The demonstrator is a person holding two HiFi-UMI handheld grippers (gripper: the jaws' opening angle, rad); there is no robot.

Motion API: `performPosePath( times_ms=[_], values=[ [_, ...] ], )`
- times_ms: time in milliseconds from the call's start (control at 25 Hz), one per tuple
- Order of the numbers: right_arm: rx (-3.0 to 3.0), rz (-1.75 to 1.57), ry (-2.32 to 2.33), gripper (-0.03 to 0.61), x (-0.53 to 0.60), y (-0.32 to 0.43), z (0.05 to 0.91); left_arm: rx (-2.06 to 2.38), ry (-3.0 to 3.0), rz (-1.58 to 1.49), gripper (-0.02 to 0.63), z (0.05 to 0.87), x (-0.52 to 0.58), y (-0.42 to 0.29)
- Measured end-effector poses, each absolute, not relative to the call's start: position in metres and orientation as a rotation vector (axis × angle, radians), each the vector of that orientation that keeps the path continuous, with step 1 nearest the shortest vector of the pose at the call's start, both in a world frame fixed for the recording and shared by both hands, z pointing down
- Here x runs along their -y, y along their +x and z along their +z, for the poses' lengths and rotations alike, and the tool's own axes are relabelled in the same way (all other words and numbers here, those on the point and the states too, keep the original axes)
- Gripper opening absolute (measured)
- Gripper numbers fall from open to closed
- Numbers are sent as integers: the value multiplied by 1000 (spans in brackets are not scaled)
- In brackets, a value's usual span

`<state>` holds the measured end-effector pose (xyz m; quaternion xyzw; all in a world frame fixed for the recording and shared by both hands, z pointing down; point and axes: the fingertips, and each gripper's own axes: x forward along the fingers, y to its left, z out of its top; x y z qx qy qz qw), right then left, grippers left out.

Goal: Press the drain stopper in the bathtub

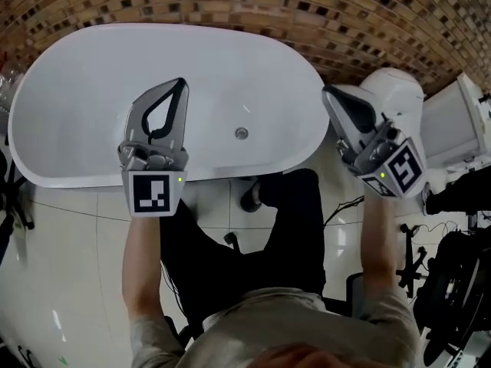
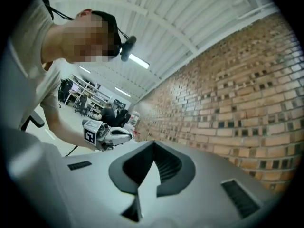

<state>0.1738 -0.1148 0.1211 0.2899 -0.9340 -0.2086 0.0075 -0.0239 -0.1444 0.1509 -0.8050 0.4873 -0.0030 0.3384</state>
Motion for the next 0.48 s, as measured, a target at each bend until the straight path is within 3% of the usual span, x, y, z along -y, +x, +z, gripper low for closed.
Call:
performPosePath(
  times_ms=[240,480],
  values=[
    [3056,-946,925,0,-22,191,41,-1180,-2039,304,6,48,1,-7],
    [3161,-1138,852,0,-111,198,7,-1090,-2017,381,6,11,-97,9]
  ],
)
